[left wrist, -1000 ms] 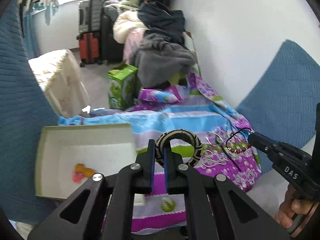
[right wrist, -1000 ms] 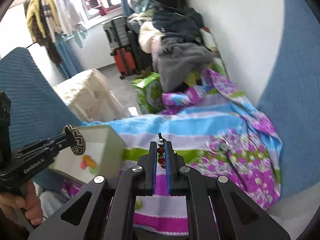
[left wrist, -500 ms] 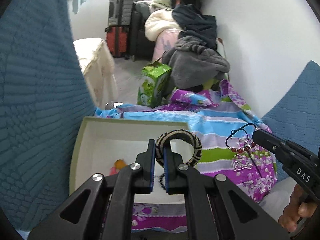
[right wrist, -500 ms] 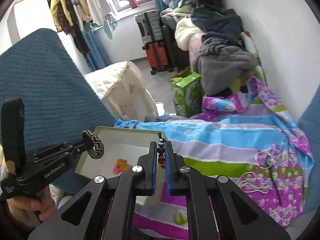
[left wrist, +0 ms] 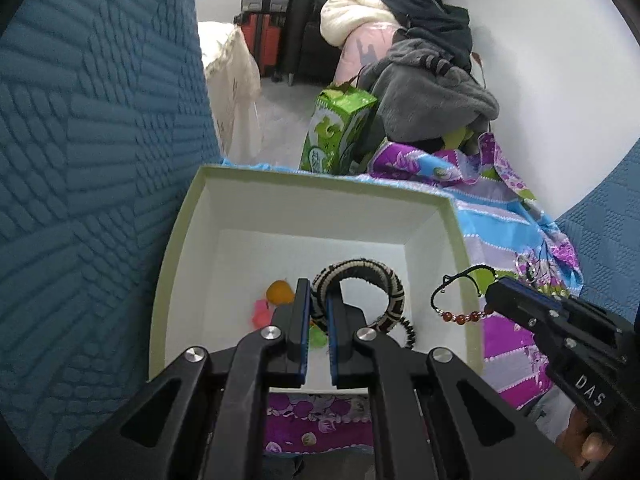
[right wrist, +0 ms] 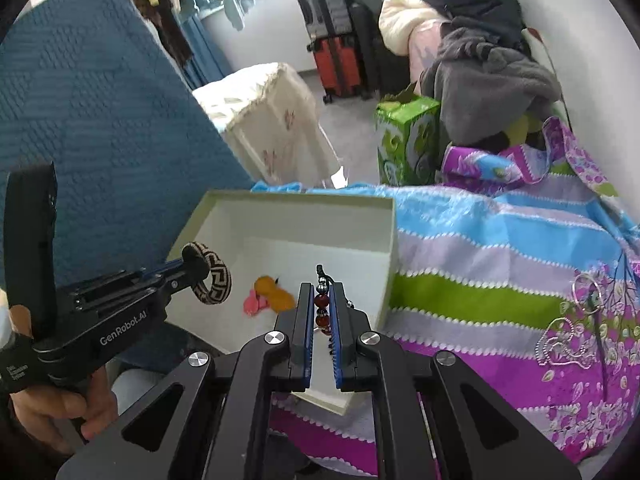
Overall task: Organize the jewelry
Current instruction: 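Lower the bangle into the box with the left tool while the right tool drops the red bracelet, then move both tools back from the box toward the remaining jewelry on the sheet, then grasp the silver bead chain with the left tool while the right tool grasps the black cord pendant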
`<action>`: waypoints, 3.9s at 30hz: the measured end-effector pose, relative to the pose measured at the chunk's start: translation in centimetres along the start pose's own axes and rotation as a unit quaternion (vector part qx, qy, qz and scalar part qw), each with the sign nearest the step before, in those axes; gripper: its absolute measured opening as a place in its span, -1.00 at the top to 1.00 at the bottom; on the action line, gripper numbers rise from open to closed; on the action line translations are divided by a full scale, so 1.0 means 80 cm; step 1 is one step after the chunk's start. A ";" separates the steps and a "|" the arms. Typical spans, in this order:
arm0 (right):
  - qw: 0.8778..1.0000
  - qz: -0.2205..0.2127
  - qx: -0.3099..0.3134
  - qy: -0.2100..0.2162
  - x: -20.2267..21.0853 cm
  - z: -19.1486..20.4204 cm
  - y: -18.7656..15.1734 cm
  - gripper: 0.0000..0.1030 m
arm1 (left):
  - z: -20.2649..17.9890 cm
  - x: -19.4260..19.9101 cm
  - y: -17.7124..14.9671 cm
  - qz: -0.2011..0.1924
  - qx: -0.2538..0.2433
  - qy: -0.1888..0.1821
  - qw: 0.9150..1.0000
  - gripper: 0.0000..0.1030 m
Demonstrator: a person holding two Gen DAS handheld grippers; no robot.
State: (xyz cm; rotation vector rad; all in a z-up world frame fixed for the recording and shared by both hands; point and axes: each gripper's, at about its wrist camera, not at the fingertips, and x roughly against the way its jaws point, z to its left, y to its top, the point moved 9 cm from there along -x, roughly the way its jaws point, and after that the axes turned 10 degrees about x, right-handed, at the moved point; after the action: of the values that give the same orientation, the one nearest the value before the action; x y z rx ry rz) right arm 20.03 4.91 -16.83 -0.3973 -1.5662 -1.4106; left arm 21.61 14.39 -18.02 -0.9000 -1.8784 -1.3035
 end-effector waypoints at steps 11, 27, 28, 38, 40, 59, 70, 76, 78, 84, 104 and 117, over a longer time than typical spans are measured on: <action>0.999 0.030 0.008 0.017 -0.023 0.013 -0.024 0.87 | 0.011 -0.024 -0.019 0.024 0.005 0.008 1.000 0.85; 0.997 -0.071 0.016 0.011 0.105 -0.022 0.027 0.63 | -0.043 0.069 0.022 -0.059 0.009 -0.010 0.998 -0.14; 0.997 -0.077 0.015 0.008 0.114 -0.027 0.028 0.63 | -0.050 0.072 0.024 -0.063 0.007 -0.012 0.998 -0.14; 0.990 -0.134 -0.004 -0.049 0.217 -0.113 0.016 0.63 | -0.161 0.110 0.014 -0.088 -0.028 -0.063 0.994 -0.14; 0.988 -0.141 -0.012 -0.063 0.234 -0.135 0.008 0.63 | -0.182 0.109 0.007 -0.085 -0.033 -0.073 0.993 -0.14; 0.980 -0.106 -0.098 -0.138 0.244 -0.324 -0.112 0.63 | -0.335 0.007 -0.083 -0.009 -0.112 -0.121 0.986 -0.13; 0.983 -0.023 -0.136 -0.124 0.141 -0.382 -0.185 0.63 | -0.371 -0.112 -0.148 0.073 -0.147 -0.109 0.980 0.10; 0.983 0.011 -0.139 -0.118 0.094 -0.404 -0.203 0.63 | -0.374 -0.169 -0.166 0.104 -0.151 -0.097 0.978 0.19; 0.983 0.020 -0.139 -0.117 0.080 -0.411 -0.206 0.63 | -0.372 -0.181 -0.168 0.111 -0.151 -0.095 0.978 0.21; 0.983 0.047 -0.138 -0.115 0.046 -0.427 -0.218 0.63 | -0.368 -0.200 -0.172 0.116 -0.164 -0.086 0.976 0.22; 0.981 0.084 -0.115 -0.130 0.015 -0.428 -0.226 0.87 | -0.390 -0.196 -0.181 0.099 -0.207 -0.077 0.970 0.95; 0.981 0.056 -0.127 -0.132 0.069 -0.383 -0.212 0.90 | -0.367 -0.135 -0.162 0.091 -0.137 -0.111 0.980 0.95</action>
State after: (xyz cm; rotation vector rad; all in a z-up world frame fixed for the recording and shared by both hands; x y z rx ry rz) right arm 17.45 -29.24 -26.17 -0.8431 -1.5468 -1.5206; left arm 20.72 -18.67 -25.24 -1.3781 -1.7538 -1.4168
